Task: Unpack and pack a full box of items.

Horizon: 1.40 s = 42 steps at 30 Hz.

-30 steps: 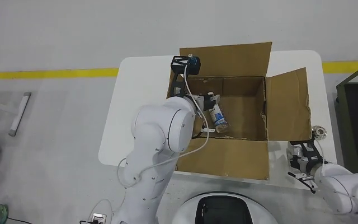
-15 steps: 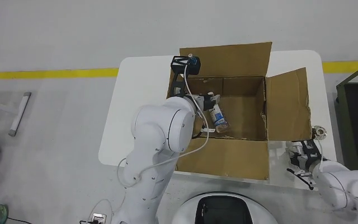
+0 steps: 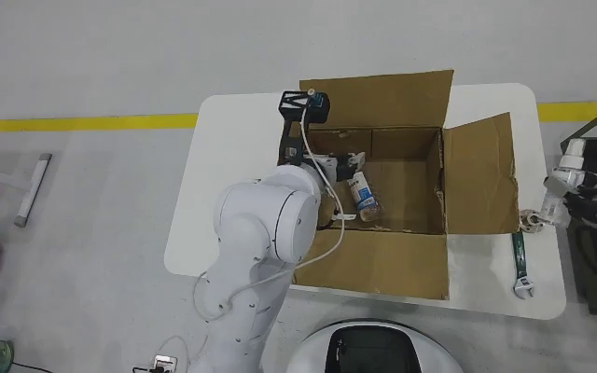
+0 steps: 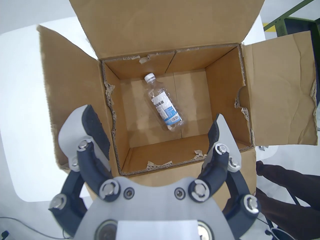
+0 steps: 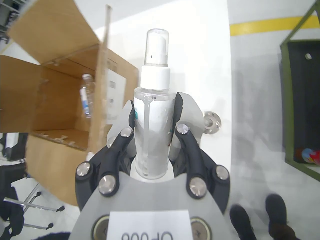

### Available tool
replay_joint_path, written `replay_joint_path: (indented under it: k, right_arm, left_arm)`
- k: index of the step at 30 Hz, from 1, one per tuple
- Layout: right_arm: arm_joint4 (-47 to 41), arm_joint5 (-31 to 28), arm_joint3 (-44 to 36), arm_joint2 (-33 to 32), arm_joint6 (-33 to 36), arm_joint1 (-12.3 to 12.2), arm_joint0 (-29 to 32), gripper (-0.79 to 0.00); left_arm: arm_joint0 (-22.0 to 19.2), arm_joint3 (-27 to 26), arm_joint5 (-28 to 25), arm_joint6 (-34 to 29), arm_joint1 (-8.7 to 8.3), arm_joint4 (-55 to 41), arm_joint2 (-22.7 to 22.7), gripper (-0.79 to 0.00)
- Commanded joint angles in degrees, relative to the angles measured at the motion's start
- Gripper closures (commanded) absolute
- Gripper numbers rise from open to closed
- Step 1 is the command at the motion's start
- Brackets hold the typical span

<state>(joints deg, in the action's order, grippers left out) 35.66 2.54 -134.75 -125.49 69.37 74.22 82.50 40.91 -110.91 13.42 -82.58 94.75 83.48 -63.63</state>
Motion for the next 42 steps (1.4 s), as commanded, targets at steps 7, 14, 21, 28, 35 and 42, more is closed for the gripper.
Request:
replay_joint_path:
  k: [7,14,21,28,35,42]
  right_arm:
    - [-8.54,-3.35,0.11,6.65,5.12,-1.86,-6.14,0.000]
    - [-1.34,-0.69,0.11,21.94,3.32,-2.73,-9.97,0.000]
    - [13.44,3.98,5.67,39.55,-0.03,-2.82,-14.21,0.000]
    - [20.51,11.88,17.33,52.47,-1.95,-1.70,-24.26,0.000]
    - [27.80,15.51,30.56,64.54,-3.97,0.09,-33.14,0.000]
    - [30.06,18.36,40.19,71.38,-6.35,2.13,-38.10,-0.234]
  left_arm:
    - [2.39,-7.12,3.35,3.78,-0.48,9.84,-4.36,-0.785]
    - [6.14,-12.19,6.66,3.68,-0.81,18.55,-10.11,-0.785]
    - [7.00,-13.17,6.96,2.86,-0.83,19.53,-11.34,-0.785]
    - [7.00,-13.17,6.96,2.86,-0.83,19.53,-11.34,-0.785]
    - [7.00,-13.17,6.96,2.86,-0.83,19.53,-11.34,-0.785]
    - [7.00,-13.17,6.96,2.86,-0.83,19.53,-11.34,-0.785]
